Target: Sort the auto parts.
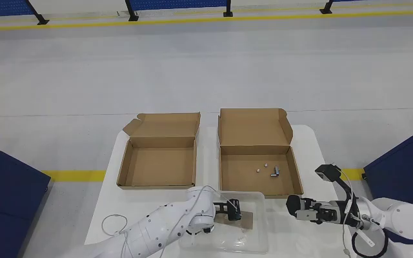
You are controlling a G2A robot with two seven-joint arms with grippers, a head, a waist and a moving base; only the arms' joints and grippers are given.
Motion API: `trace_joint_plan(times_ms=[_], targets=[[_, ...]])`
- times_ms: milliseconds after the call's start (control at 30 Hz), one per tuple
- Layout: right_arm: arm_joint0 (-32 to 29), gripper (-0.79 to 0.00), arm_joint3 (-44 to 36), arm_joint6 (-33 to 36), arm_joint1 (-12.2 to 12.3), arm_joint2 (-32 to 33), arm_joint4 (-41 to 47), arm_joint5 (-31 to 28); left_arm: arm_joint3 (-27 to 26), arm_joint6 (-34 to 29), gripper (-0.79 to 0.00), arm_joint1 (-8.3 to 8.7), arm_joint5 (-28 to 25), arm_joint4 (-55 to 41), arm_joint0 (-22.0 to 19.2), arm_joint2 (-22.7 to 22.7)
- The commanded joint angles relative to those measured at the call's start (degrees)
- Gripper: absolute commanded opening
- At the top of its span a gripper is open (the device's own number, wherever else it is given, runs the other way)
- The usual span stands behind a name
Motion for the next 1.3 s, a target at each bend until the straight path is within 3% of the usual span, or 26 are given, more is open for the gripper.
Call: trace_joint_plan(times_ms=[0, 200, 467, 567, 967, 1267], targets=[[0.0, 0.000, 0.0, 0.0, 0.0, 0.0, 0.0, 0.0, 0.3, 0.2, -0.542, -0.12, -0.1, 0.0, 0.0, 0.0], [0.0, 0.000, 0.0, 0.0, 0.0, 0.0, 0.0, 0.0, 1.0, 0.5, -0.542, -0.49, -0.4, 0.1, -0.1, -0.1], [0.0, 0.000, 0.0, 0.0, 0.0, 0.0, 0.0, 0.0, 1.7, 0.5, -0.613, -1.01, -0.5, 0.4, 0.0, 0.0], [0.0, 0.000, 0.0, 0.0, 0.0, 0.0, 0.0, 0.0, 2.1, 0.7, -0.785, -1.17, -0.6, 0.4, 0.0, -0.1], [0.0, 0.000, 0.0, 0.0, 0.0, 0.0, 0.0, 0.0, 1.6, 1.4, -0.785, -1.03, 0.2, 1.0, 0.6, -1.6], [0.0, 0.000, 0.0, 0.0, 0.0, 0.0, 0.0, 0.0, -4.3, -1.0, -0.785, 0.77, -0.5, -1.3, 1.3, -4.7]])
